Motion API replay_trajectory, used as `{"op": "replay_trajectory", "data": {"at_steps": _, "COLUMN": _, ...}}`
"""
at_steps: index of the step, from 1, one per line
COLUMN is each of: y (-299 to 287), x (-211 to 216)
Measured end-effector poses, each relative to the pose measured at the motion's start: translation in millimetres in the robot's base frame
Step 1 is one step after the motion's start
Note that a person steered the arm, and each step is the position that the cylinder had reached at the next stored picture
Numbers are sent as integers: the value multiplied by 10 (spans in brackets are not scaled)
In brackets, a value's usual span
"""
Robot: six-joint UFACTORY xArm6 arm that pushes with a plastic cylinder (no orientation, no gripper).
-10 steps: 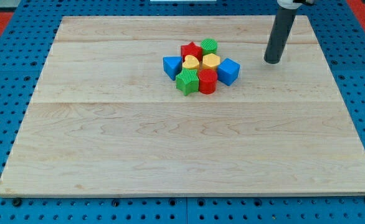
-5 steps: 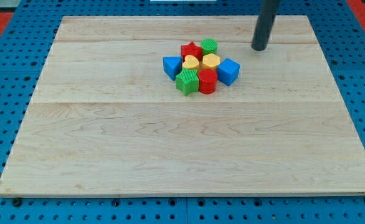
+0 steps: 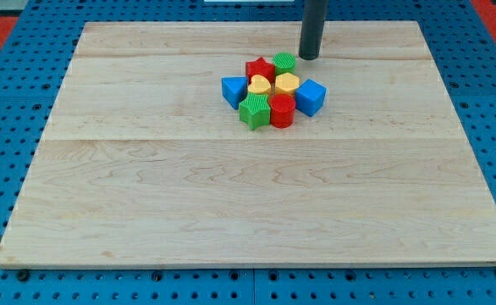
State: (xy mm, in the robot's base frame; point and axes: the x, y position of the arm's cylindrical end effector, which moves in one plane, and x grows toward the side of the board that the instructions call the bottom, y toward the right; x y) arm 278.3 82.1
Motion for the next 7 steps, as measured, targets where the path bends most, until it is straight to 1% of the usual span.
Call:
{"op": "replay_trajectory", "data": {"at_steps": 1, "y": -386, "x": 151}}
{"op": "replay_trajectory", "data": {"at_steps": 2, "y": -624, "x": 477}}
{"op": "replay_trajectory", "data": {"at_steps": 3, "y": -960, "x": 715}}
{"op": "replay_trajectory", "data": {"at_steps": 4, "y": -950, "x": 961}}
{"op": "replay_trajectory", "data": {"at_steps": 5, "y": -874, "x": 605}}
{"op": "replay_trajectory", "data": {"at_steps": 6, "y": -354, "x": 965}}
{"op": "replay_trajectory", "data": {"at_steps": 7, "y": -434, "x": 1230}}
